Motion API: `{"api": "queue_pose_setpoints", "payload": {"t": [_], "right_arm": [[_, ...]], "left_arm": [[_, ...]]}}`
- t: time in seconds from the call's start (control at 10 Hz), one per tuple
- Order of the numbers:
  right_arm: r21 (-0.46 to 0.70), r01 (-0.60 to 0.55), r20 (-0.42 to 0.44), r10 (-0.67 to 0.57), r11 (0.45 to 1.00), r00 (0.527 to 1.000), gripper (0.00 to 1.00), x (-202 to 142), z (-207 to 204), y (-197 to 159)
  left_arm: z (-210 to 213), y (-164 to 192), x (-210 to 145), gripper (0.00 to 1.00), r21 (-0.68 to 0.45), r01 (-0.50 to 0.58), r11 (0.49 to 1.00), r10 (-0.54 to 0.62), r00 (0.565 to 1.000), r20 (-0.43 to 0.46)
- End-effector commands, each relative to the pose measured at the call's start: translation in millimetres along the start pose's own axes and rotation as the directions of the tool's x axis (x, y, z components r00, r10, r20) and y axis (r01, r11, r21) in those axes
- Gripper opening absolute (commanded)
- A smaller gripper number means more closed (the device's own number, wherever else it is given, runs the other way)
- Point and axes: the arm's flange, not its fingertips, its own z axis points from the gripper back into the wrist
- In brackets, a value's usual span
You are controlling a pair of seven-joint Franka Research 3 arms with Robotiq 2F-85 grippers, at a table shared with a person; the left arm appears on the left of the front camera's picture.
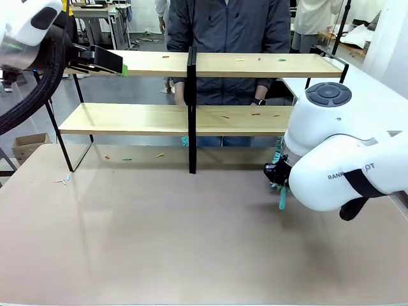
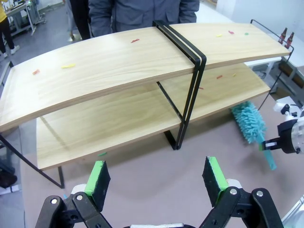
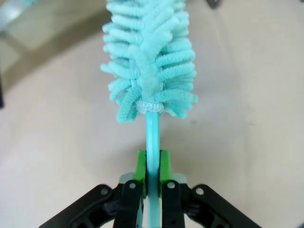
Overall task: Clean the shelves.
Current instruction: Clean a randomly selected level of the Shelf with the Duster.
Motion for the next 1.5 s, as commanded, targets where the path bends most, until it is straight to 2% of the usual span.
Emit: {"api": "queue_pose_setpoints", "payload": {"t": [0.0,0.1,0.2,0.4,0.5,0.6,0.7,0.8,0.9,1.0,1.1,1.2,1.3,1.4], "right_arm": [[0.127,-0.082,-0.05,0.089,0.989,0.995,0.12,9.0,17.0,-17.8],[0.14,-0.118,-0.043,0.125,0.983,0.991,0.12,6.0,20.0,-18.9],[0.203,-0.175,-0.103,0.198,0.964,0.975,0.12,3.2,21.0,-18.0],[0.332,-0.304,-0.218,0.386,0.893,0.897,0.12,3.6,35.0,-36.0],[0.382,-0.399,-0.271,0.513,0.834,0.814,0.12,9.3,50.3,-63.2],[0.462,-0.427,-0.293,0.588,0.777,0.754,0.12,16.8,66.7,-93.9],[0.549,-0.472,-0.281,0.684,0.69,0.673,0.12,23.2,82.0,-125.7],[0.562,-0.513,-0.273,0.731,0.649,0.625,0.12,33.3,90.2,-156.1],[0.648,-0.544,-0.227,0.817,0.533,0.529,0.12,47.0,98.1,-192.3],[0.686,-0.546,-0.219,0.851,0.482,0.477,0.12,54.1,102.2,-222.1],[0.667,-0.568,-0.236,0.86,0.482,0.452,0.12,54.8,103.4,-248.8],[0.657,-0.597,-0.194,0.868,0.461,0.457,0.12,50.3,107.3,-276.6],[0.708,-0.518,-0.111,0.799,0.481,0.591,0.12,50.0,107.6,-294.0],[0.673,-0.552,-0.233,0.849,0.492,0.474,0.12,42.9,107.7,-269.1]], "left_arm": [[0.0,0.2,0.5,1.0,0.004,0.002,1.0,-0.002,1.0,0.002],[0.0,0.2,0.5,1.0,0.004,0.002,1.0,-0.002,1.0,0.002],[0.0,0.2,0.5,1.0,0.004,0.002,1.0,-0.002,1.0,0.002],[0.0,0.2,0.5,1.0,0.004,0.002,1.0,-0.002,1.0,0.002],[0.0,0.2,0.5,1.0,0.004,0.002,1.0,-0.002,1.0,0.002],[0.0,0.2,0.5,1.0,0.004,0.002,1.0,-0.002,1.0,0.002],[0.0,0.2,0.5,1.0,0.004,0.002,1.0,-0.002,1.0,0.002],[0.0,0.2,0.5,1.0,0.004,0.002,1.0,-0.002,1.0,0.002],[0.0,0.2,0.5,1.0,0.004,0.002,1.0,-0.002,1.0,0.002],[0.0,0.2,0.5,1.0,0.004,0.002,1.0,-0.002,1.0,0.002],[0.0,0.2,0.5,1.0,0.004,0.002,1.0,-0.002,1.0,0.002],[0.0,0.2,0.5,1.0,0.004,0.002,1.0,-0.002,1.0,0.002],[0.0,0.2,0.5,1.0,0.004,0.002,1.0,-0.002,1.0,0.002],[0.0,0.2,0.5,1.0,0.004,0.002,1.0,-0.002,1.0,0.002]]}}
